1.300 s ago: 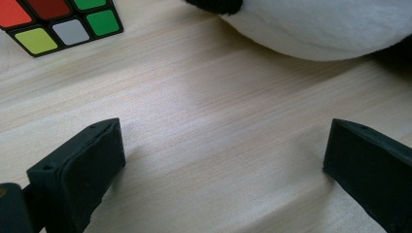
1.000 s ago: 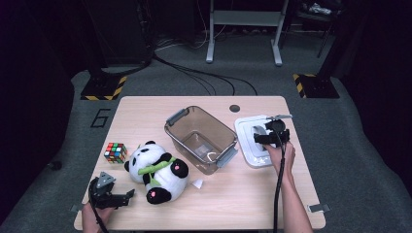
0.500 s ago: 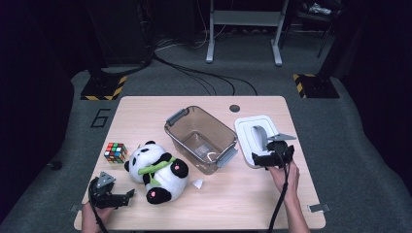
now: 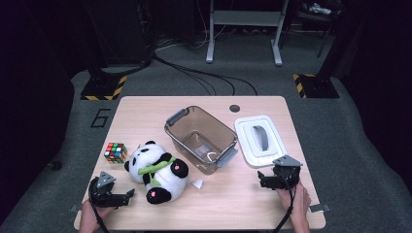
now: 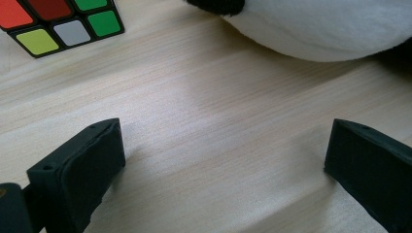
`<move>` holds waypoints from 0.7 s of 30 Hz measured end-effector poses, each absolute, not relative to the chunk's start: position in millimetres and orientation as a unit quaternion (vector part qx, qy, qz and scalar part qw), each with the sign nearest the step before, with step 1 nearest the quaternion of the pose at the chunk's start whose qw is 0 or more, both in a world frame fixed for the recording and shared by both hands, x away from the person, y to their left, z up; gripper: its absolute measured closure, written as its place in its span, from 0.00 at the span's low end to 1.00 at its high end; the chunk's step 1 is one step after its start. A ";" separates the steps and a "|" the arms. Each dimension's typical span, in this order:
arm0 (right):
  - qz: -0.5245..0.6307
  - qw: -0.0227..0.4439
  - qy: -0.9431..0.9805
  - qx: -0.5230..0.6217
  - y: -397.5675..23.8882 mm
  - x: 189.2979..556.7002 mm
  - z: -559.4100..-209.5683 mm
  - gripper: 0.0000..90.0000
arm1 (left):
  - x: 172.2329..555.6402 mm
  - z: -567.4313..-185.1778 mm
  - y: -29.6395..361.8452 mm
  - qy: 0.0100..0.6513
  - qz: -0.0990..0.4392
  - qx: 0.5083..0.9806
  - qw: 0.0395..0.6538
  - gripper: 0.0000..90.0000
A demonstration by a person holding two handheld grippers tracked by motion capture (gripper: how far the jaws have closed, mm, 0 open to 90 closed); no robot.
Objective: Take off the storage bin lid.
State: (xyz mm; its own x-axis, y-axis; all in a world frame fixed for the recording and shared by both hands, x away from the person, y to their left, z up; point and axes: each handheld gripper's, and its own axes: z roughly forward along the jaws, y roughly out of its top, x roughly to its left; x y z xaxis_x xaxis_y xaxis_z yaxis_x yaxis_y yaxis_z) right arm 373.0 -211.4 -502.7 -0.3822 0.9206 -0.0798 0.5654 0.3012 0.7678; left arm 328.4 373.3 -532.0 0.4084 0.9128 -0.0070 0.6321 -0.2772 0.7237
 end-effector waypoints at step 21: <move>0.323 0.213 0.773 0.503 -226.0 370.3 -528.9 0.00 | 322.9 -499.8 381.5 0.504 0.195 0.762 0.358 0.01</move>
State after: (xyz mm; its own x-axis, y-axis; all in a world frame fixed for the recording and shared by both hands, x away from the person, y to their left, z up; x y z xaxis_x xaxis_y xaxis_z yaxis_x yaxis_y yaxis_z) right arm 370.3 -226.0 -528.9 -0.4033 0.9151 -0.0050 0.6395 0.2857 0.7138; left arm 322.9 381.5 -499.8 0.4163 0.9070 -0.0631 0.6272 -0.2362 0.7422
